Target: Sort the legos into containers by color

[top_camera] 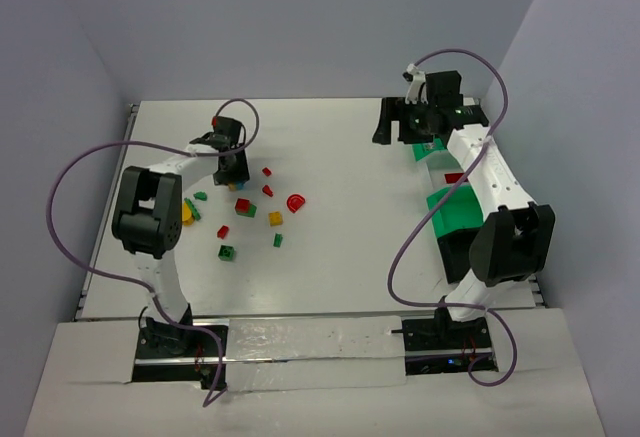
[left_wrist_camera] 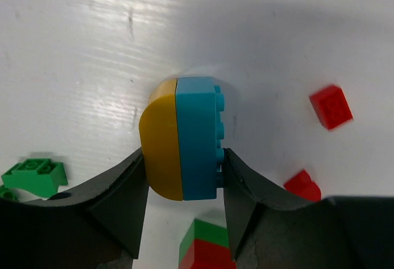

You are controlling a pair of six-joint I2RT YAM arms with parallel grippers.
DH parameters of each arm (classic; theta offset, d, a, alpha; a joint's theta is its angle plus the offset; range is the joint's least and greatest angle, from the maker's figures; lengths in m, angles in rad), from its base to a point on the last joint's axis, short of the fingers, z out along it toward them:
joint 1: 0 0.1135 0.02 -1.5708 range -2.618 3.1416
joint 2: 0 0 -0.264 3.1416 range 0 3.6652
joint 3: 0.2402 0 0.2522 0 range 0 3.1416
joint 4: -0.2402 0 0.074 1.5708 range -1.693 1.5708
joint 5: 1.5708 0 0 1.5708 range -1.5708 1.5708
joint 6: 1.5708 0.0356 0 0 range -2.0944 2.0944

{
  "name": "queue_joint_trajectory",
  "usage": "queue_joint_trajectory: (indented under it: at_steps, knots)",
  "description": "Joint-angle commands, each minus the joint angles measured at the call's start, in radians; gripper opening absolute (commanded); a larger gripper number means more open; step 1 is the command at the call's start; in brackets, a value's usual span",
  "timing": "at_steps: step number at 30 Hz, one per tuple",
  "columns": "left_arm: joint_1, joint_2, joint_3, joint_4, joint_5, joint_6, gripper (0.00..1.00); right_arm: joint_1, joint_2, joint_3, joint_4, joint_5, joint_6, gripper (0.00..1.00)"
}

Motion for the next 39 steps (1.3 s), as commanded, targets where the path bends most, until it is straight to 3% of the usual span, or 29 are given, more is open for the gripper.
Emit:
queue_joint_trajectory:
  at_steps: [1,5,12,18,22,30,39]
  knots:
    - [-0.044,-0.194,-0.063,0.132,0.070,0.136,0.32,0.017,-0.012,-0.020,0.071,-0.212,0.063,0.95]
    - [-0.091,-0.437,-0.194,0.271,0.179,0.257,0.30,0.051,-0.064,-0.089,0.193,-0.393,0.140,0.95]
    - [-0.181,-0.686,-0.339,0.372,0.247,0.323,0.29,0.164,-0.101,-0.105,0.307,-0.443,0.242,0.96]
    - [-0.320,-0.865,-0.465,0.505,0.212,0.423,0.28,0.256,-0.105,-0.106,0.402,-0.447,0.331,0.96]
    - [-0.402,-0.881,-0.454,0.497,0.207,0.425,0.27,0.324,-0.109,-0.104,0.413,-0.429,0.326,0.96]
    - [-0.457,-0.882,-0.439,0.523,0.159,0.424,0.27,0.413,-0.077,-0.092,0.378,-0.400,0.283,0.96]
    - [-0.477,-0.885,-0.439,0.535,0.152,0.424,0.28,0.435,-0.050,-0.107,0.361,-0.426,0.268,0.82]
